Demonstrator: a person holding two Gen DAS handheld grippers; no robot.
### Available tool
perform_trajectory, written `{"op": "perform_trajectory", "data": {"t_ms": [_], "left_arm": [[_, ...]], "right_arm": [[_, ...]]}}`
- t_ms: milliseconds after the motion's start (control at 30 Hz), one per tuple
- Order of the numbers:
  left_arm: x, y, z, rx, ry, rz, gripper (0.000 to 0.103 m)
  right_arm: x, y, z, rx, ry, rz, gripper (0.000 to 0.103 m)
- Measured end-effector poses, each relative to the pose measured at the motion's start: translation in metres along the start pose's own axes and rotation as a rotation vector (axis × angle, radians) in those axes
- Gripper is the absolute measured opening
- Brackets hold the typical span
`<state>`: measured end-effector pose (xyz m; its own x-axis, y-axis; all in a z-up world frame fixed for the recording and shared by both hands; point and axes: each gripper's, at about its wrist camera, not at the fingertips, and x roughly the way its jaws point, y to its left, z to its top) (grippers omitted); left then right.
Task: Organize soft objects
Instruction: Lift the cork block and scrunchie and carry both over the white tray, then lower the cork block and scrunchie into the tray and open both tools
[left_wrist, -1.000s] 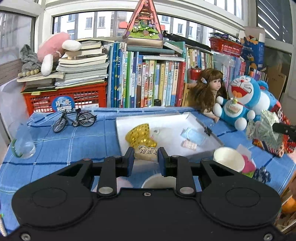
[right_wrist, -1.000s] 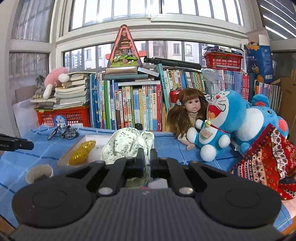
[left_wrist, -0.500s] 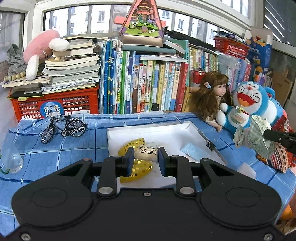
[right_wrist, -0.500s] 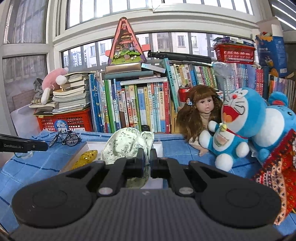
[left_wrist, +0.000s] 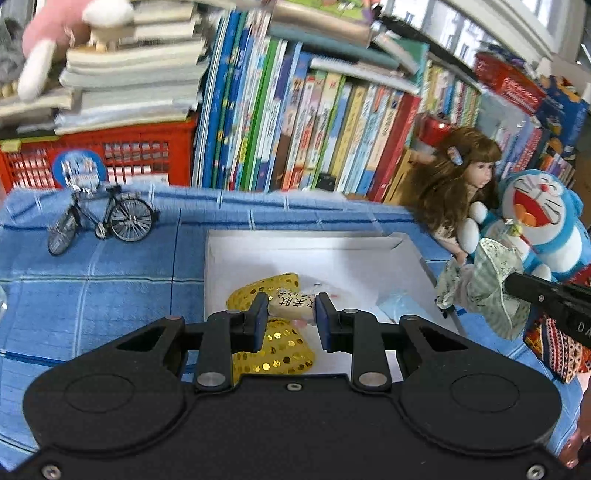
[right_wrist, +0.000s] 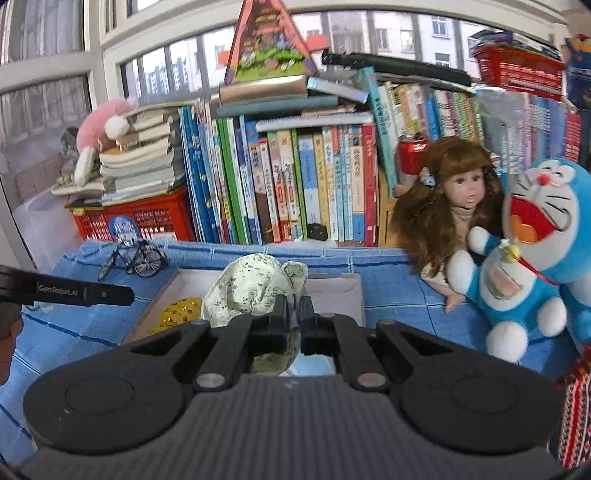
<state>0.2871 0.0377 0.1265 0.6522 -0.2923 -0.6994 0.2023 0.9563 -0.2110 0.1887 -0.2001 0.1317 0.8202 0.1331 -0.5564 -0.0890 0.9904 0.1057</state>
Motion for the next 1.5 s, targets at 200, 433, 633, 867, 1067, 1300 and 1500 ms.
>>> {"op": "perform_trajectory", "data": {"t_ms": [200, 433, 633, 867, 1067, 1300, 1500], "left_arm": [[0.039, 0.012, 0.006, -0.039, 0.066, 0.023, 0.026], [0.069, 0.013, 0.025, -0.043, 0.077, 0.057, 0.026], [0.095, 0.01, 0.04, -0.033, 0.096, 0.056, 0.026], [0.12, 0.012, 0.037, -0.021, 0.138, 0.069, 0.026], [0.132, 0.016, 0.033, -0.026, 0.158, 0.065, 0.026], [0.136, 0.017, 0.032, -0.026, 0.162, 0.068, 0.034], [0.13, 0.012, 0.03, -0.011, 0.152, 0.078, 0.048]], "right_arm": [[0.039, 0.009, 0.006, -0.018, 0.078, -0.01, 0.009], [0.076, 0.013, 0.011, -0.007, 0.145, -0.038, 0.009], [0.103, 0.012, 0.013, 0.016, 0.203, -0.039, 0.009], [0.125, 0.012, 0.003, 0.001, 0.273, -0.02, 0.009], [0.133, 0.014, -0.001, -0.011, 0.318, -0.004, 0.009], [0.138, 0.015, -0.003, -0.021, 0.353, 0.011, 0.011], [0.135, 0.016, -0.003, -0.025, 0.35, 0.029, 0.031]]}}
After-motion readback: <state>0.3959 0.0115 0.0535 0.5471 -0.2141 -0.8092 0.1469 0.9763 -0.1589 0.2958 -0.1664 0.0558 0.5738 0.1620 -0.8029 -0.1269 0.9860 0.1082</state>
